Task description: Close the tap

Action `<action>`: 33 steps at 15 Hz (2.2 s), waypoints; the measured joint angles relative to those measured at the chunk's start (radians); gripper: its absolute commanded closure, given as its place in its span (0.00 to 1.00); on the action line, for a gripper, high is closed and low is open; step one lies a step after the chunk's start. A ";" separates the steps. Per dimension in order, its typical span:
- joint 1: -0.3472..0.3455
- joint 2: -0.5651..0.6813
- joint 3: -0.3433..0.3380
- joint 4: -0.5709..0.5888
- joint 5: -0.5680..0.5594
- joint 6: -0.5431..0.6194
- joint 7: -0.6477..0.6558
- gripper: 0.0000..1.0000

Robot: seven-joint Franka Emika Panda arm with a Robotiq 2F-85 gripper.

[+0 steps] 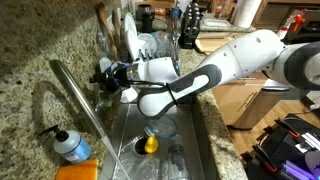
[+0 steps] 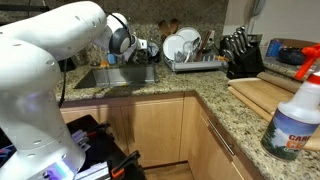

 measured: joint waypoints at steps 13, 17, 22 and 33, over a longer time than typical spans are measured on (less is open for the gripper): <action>0.212 0.080 -0.397 0.317 0.370 -0.001 -0.014 0.00; 0.293 0.016 -0.622 0.183 0.663 -0.048 -0.073 0.00; 0.410 -0.070 -0.791 -0.016 0.870 -0.180 -0.089 0.00; 0.121 -0.191 -0.210 -0.098 0.764 -0.406 -0.490 0.00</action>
